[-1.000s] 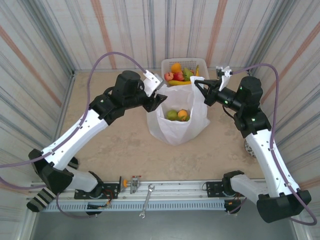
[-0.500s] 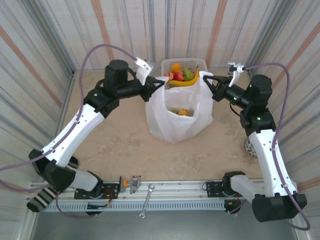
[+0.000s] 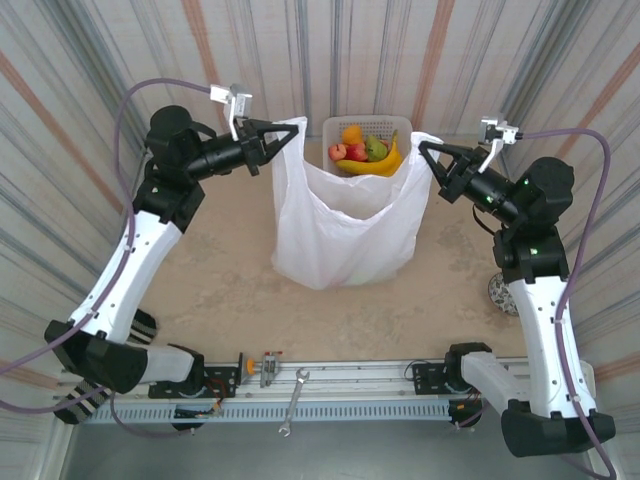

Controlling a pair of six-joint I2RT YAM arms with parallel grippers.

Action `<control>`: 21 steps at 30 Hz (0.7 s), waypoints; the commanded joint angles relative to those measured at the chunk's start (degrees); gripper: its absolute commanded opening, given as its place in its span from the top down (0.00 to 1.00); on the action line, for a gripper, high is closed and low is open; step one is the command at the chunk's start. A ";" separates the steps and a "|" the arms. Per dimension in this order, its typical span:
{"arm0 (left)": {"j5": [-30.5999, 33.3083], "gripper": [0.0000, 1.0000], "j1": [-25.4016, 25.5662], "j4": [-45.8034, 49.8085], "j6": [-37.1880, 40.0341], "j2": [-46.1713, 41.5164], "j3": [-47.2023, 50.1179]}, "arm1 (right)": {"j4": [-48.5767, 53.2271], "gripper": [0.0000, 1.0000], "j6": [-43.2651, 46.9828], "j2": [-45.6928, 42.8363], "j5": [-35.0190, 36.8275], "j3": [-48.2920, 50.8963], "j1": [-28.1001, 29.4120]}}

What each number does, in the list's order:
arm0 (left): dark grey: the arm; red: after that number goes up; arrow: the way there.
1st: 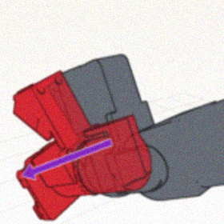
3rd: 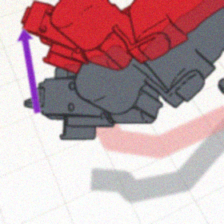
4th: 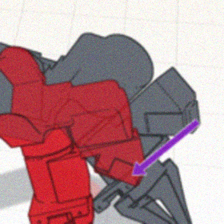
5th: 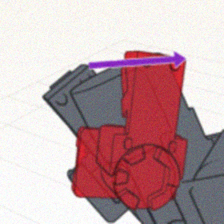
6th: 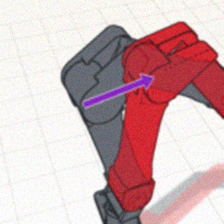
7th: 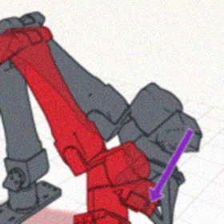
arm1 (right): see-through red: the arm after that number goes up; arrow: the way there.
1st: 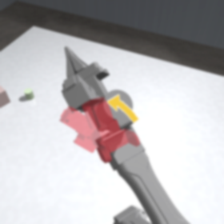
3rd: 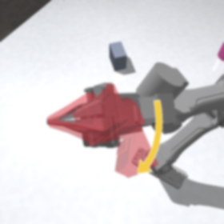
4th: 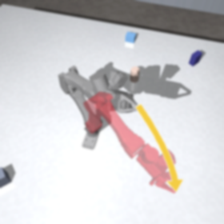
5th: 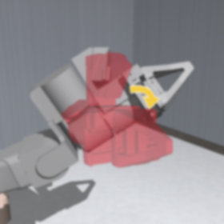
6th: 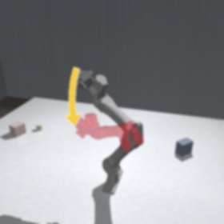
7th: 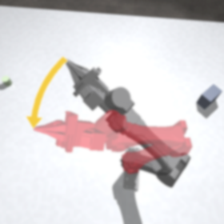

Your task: Place the fake fruits into the plastic bag and tie a complex knot

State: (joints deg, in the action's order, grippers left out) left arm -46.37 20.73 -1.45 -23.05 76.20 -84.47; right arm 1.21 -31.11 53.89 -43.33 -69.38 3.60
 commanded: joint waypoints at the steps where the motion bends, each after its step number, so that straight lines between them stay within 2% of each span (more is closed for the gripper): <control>1: -2.13 1.00 -0.05 -5.45 -3.64 -0.37 2.34 | -2.49 1.00 -3.20 -0.25 0.15 2.16 -0.93; 8: -1.52 1.00 -0.07 -8.83 -5.02 -0.27 10.26 | -0.36 0.98 -2.70 2.54 -2.34 5.09 -3.84; 13: -3.50 0.99 0.01 -9.88 -6.94 1.37 7.93 | 1.67 0.70 -0.08 1.50 -4.40 2.27 -6.25; 16: -4.03 0.99 0.10 -9.80 -7.64 2.26 6.85 | 8.91 0.54 6.13 -0.61 -4.44 -0.60 -6.95; 19: -4.04 0.99 0.41 -9.88 -7.76 2.33 6.81 | 18.23 0.49 13.11 -3.51 -1.74 -3.12 -7.68; 21: -4.08 0.99 0.37 -9.73 -7.56 2.10 6.93 | 20.22 0.48 15.49 -5.65 -2.56 -3.39 -7.82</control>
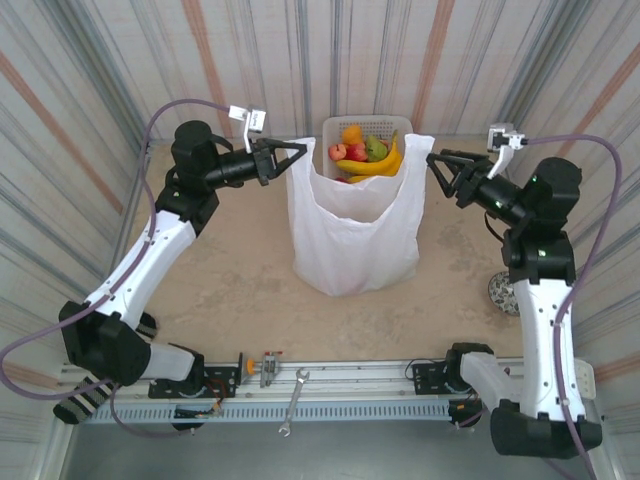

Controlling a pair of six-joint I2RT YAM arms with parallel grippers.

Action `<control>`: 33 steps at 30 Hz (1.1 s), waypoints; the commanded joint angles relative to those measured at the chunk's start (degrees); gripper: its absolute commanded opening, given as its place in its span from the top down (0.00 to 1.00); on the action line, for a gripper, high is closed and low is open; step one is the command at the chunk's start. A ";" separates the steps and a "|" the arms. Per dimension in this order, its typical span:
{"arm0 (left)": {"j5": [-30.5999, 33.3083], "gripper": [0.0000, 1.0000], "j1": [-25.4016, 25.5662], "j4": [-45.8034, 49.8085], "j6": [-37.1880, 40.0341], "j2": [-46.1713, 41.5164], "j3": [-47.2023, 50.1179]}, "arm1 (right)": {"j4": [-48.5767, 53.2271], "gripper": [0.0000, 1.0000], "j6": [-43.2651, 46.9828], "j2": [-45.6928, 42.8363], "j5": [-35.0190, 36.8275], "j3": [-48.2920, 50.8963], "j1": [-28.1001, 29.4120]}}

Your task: Place the fake fruits into the plastic bag and tie a complex knot

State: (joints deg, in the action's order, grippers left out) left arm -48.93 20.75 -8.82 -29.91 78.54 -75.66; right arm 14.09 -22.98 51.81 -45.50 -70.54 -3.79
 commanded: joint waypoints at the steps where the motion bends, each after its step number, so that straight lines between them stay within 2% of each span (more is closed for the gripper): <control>1: -1.51 0.98 0.39 -2.26 -0.53 -0.45 -1.85 | 7.24 0.48 7.69 -4.62 -2.28 -2.08 -0.34; 5: -1.17 0.98 0.41 -1.82 0.10 -1.15 -1.38 | 2.76 0.53 2.25 -5.95 -12.35 -0.75 1.37; 7: -1.17 0.98 0.38 -1.95 0.27 -1.32 -1.09 | 0.29 0.55 -0.11 -5.38 -12.85 0.71 6.03; 12: -1.81 0.98 0.42 -2.60 0.57 -1.55 -0.42 | 2.11 0.55 8.63 0.53 1.33 2.21 28.51; 13: -2.17 0.98 0.37 -2.77 0.79 -1.51 -0.44 | 1.40 0.54 9.69 2.79 4.26 2.02 32.02; 15: -3.10 0.98 0.36 -2.95 1.34 -1.54 -0.52 | 0.08 0.53 11.01 8.18 6.58 0.63 35.39; 19: -6.00 0.98 0.33 -3.08 3.22 -1.59 -0.48 | -2.29 0.49 13.94 16.19 6.69 -3.10 36.39; 26: -10.12 0.97 0.34 -3.48 5.71 -1.72 -0.72 | -2.14 0.23 27.02 22.92 5.04 -6.73 35.85; 31: -11.72 0.97 0.41 -3.70 6.88 -1.73 -0.78 | -5.21 0.10 29.39 25.37 3.18 -7.24 33.98; 33: -12.48 0.97 0.36 -4.50 6.81 -1.68 -0.71 | -6.29 0.08 29.56 26.36 1.57 -7.65 33.70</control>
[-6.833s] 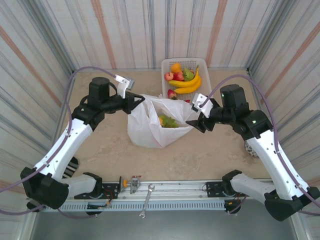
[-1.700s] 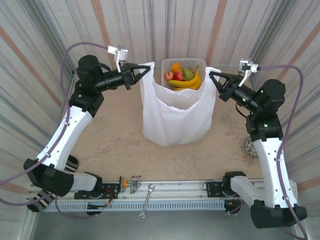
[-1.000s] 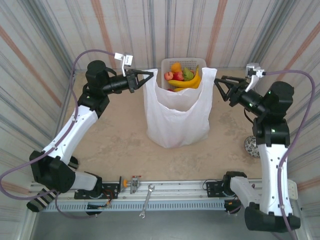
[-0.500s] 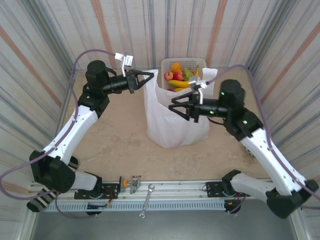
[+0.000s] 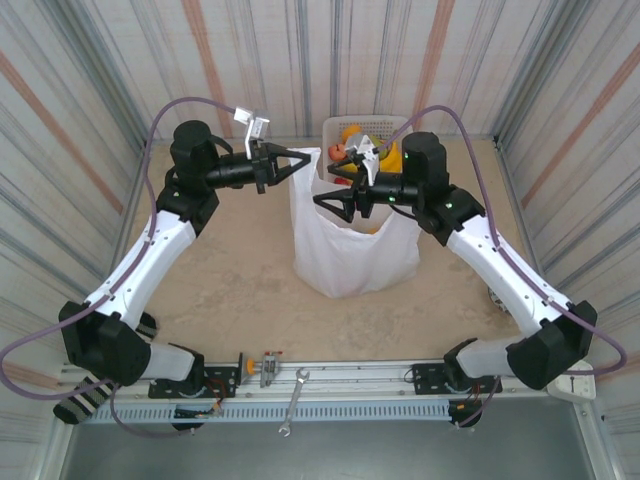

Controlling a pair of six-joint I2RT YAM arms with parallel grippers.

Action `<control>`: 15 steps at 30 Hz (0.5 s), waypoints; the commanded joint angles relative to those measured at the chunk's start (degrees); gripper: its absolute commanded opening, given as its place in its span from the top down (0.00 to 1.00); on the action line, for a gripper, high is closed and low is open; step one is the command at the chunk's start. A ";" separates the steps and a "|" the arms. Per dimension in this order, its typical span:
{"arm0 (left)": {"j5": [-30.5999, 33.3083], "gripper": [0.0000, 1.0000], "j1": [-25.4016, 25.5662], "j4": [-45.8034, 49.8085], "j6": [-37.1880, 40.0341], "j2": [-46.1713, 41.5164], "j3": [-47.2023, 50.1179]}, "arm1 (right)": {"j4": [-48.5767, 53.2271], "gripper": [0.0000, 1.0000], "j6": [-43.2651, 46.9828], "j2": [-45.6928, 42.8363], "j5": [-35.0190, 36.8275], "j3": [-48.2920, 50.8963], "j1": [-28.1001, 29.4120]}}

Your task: Place the fake fruits into the plastic bag and tie a complex knot

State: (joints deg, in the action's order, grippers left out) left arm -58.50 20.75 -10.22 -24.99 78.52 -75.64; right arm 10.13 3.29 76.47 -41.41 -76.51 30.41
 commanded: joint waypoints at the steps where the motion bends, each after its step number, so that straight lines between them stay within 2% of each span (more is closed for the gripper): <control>1: -3.24 0.97 0.40 -3.44 1.75 -1.61 -0.74 | -2.65 0.08 3.34 2.35 -3.29 -2.08 -0.53; 10: -5.99 0.97 0.36 -5.34 1.43 -1.08 -0.85 | -9.71 0.10 -0.44 7.79 -8.78 -3.92 0.14; 15: -7.51 0.97 0.55 -6.39 1.26 -0.74 -0.98 | -9.87 0.23 -0.90 10.37 -10.36 -5.86 1.48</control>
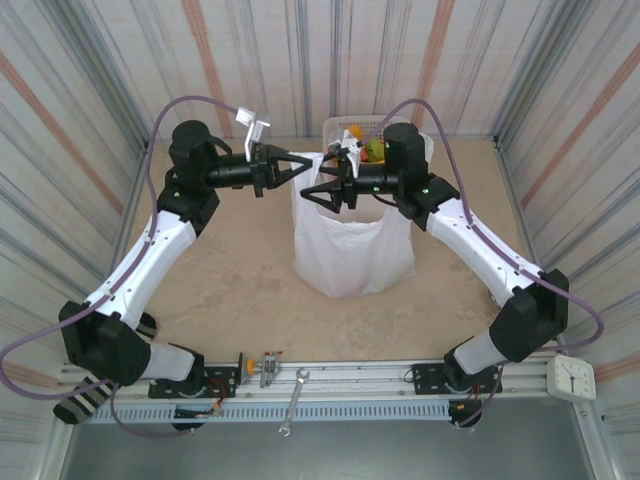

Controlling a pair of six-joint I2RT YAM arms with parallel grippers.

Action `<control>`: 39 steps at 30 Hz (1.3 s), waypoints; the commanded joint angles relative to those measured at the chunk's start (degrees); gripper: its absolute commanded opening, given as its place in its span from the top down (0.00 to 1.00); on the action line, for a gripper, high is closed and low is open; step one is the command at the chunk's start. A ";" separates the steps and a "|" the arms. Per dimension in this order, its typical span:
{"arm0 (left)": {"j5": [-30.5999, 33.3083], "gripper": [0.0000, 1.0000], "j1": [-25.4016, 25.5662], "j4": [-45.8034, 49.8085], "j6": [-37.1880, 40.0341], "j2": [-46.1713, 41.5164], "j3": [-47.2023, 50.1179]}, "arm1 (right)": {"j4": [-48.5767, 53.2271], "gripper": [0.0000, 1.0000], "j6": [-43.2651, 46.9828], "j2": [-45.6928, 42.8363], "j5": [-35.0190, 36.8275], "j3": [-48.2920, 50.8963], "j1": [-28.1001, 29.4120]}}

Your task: Place the fake fruits into the plastic bag and tie a complex knot

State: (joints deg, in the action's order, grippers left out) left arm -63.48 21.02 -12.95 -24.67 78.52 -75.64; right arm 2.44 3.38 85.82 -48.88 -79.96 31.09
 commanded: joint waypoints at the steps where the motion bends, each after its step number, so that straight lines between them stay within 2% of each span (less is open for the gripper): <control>1: -2.64 0.97 0.26 -3.59 0.98 -0.61 -1.00 | -2.29 0.27 -1.29 1.18 -3.41 -2.58 0.87; 4: -2.74 0.97 0.29 -3.56 1.03 -0.26 -1.05 | -3.84 0.40 -2.81 1.20 -4.83 -2.33 1.14; 7: -2.78 0.93 0.25 -4.07 0.78 0.07 -1.12 | -3.99 0.59 -3.27 0.76 -4.88 -1.80 1.38; 9: -2.64 0.88 0.27 -4.57 0.33 0.14 -1.17 | -3.35 0.71 -3.08 0.49 -4.44 -1.52 1.26; 13: -1.72 0.70 0.11 -4.71 -0.11 -0.12 -1.80 | -2.89 0.93 -3.26 0.14 -4.39 -0.98 1.25; 14: -1.36 0.69 -0.05 -4.46 -0.05 -0.36 -2.00 | -2.69 1.00 -3.29 0.14 -4.38 -0.92 1.25; 20: 1.00 0.64 -3.02 -0.30 1.30 -4.07 -0.64 | -1.90 1.00 -4.14 -0.30 -2.45 -0.63 0.91; 26: 2.01 0.58 -7.82 1.26 1.20 -9.59 6.58 | -2.09 1.00 -5.25 -0.80 -2.08 -0.40 0.37; 30: 4.39 0.43 -9.78 0.46 2.40 -13.36 13.38 | -2.12 1.00 -5.64 -1.36 -2.27 -0.46 0.38; 34: 6.52 0.27 -9.69 -4.49 3.35 -14.35 19.73 | -2.17 1.00 -5.75 -1.86 -2.25 -0.43 0.37; 39: 6.40 0.21 -7.97 -16.22 1.31 -10.22 24.07 | -2.30 1.00 -6.44 -1.98 -2.15 -0.47 0.60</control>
State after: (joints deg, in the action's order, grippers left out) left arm -57.63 11.86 -19.97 -22.81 66.72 -52.82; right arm 0.47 -1.39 86.11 -51.00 -80.44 31.77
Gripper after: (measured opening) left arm 0.784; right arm 0.043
